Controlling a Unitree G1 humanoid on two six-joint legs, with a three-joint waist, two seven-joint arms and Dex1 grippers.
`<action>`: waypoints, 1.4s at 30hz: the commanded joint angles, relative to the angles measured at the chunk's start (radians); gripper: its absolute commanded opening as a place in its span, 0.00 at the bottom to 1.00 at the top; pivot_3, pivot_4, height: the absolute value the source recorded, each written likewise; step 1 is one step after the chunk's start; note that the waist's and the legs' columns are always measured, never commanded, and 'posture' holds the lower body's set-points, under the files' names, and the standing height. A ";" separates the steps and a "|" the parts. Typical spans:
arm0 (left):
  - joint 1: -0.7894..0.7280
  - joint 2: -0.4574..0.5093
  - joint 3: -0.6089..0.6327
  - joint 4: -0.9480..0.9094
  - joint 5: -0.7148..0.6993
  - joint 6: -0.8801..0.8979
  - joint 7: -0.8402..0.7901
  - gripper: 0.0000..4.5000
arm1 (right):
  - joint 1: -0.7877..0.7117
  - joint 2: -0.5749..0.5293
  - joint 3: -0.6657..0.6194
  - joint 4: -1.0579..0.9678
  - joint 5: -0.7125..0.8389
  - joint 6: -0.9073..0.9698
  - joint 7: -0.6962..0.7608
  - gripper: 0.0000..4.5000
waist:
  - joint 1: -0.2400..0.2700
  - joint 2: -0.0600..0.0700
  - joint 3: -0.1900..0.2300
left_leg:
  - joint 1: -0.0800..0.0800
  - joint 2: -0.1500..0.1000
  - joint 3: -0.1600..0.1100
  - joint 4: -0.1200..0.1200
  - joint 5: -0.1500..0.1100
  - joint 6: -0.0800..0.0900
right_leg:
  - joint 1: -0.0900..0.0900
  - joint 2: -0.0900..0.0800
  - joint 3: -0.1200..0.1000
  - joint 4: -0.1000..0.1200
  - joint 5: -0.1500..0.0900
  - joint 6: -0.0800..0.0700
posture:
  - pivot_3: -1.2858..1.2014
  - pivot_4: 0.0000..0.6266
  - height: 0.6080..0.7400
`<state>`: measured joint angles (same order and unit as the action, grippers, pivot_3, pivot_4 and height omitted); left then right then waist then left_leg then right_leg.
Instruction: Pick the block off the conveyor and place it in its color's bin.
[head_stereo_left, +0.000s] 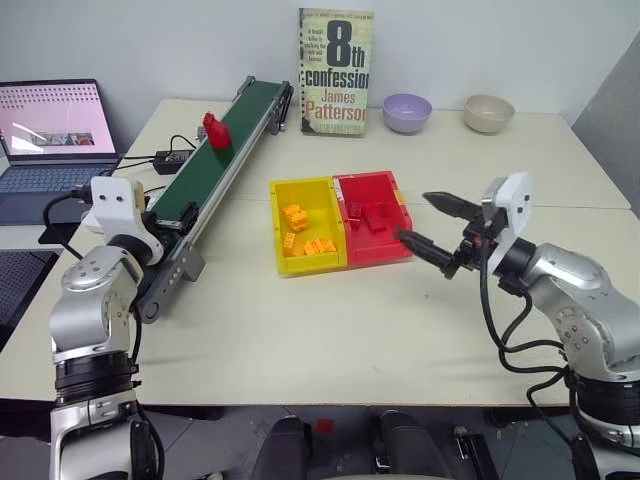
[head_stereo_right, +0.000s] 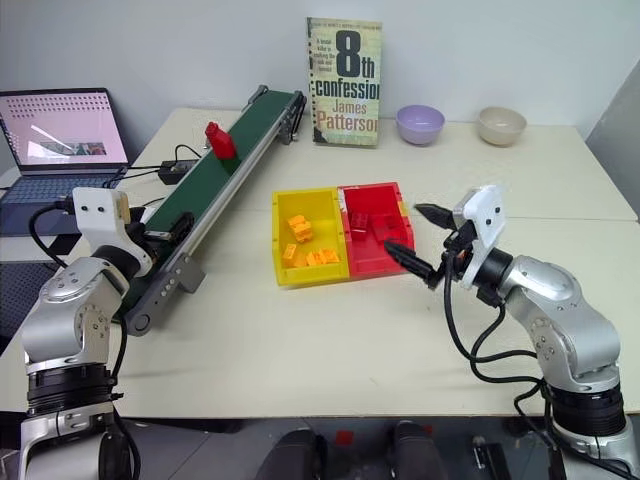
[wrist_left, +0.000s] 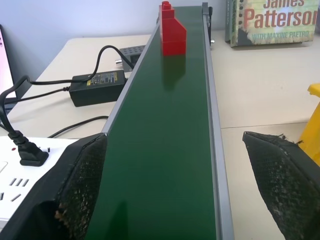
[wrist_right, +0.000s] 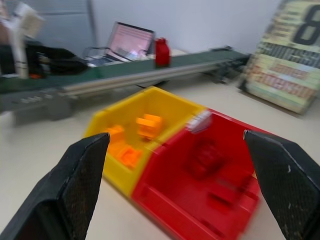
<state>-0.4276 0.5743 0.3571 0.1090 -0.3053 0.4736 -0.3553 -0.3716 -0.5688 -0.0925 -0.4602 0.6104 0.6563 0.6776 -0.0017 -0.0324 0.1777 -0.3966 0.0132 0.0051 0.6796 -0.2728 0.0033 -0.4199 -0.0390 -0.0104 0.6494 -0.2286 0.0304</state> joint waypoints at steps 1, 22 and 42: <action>-0.026 0.006 0.003 -0.011 0.004 -0.020 0.009 1.00 | -0.028 -0.028 0.001 -0.054 0.059 0.028 0.044 1.00 | 0.000 0.000 0.000 | 0.000 0.000 0.000 0.000 0.000 0.000 | 0.000 0.000 0.000 0.000 0.000 0.000 | 0.52 0.24 1.00; -0.146 -0.016 -0.049 0.160 0.058 -0.072 0.040 1.00 | -0.050 -0.038 0.013 -0.121 0.111 0.083 -0.006 1.00 | 0.002 0.000 0.000 | -0.001 0.000 -0.001 0.000 0.000 0.000 | 0.000 -0.001 0.000 0.000 0.000 0.000 | 0.52 0.24 1.00; -0.118 -0.002 -0.006 0.178 0.053 -0.091 0.076 0.44 | -0.064 -0.042 0.008 -0.115 0.145 0.100 -0.031 1.00 | 0.001 0.000 0.000 | -0.001 0.000 -0.002 0.000 0.000 0.000 | -0.001 -0.002 0.000 0.000 0.000 0.000 | 0.52 0.24 1.00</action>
<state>-0.5489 0.5549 0.3216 0.3216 -0.2467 0.3938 -0.2909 -0.4137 -0.6070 -0.0572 -0.5553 0.7317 0.7614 0.6493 -0.0003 -0.0324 0.1777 -0.3981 0.0130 0.0034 0.6796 -0.2728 0.0033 -0.4204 -0.0408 -0.0107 0.6493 -0.2285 0.0303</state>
